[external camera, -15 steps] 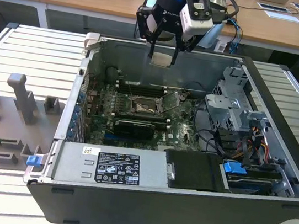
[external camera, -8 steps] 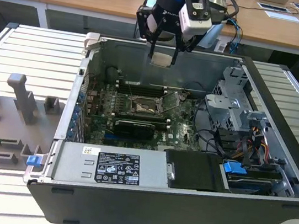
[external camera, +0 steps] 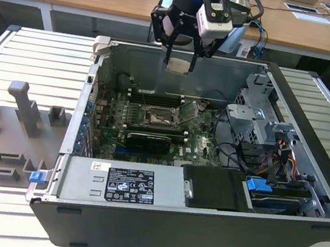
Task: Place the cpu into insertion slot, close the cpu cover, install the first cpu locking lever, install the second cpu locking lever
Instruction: 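Place the cpu into insertion slot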
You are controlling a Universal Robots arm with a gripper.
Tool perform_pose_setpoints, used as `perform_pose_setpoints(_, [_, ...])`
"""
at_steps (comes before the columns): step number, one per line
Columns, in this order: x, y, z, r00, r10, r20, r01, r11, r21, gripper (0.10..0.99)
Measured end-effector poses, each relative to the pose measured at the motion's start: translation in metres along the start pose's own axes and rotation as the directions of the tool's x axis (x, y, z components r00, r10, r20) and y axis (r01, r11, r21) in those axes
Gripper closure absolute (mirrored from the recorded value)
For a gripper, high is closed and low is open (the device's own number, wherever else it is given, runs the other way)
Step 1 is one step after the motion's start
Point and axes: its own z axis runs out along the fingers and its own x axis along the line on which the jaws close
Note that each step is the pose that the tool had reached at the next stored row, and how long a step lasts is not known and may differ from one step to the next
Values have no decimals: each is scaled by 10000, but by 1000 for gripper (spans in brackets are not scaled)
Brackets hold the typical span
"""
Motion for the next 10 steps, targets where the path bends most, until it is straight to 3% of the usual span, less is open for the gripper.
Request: perform_pose_setpoints(10, [0, 0, 2, 9994, 341, 30, -341, 9994, -8, 549])
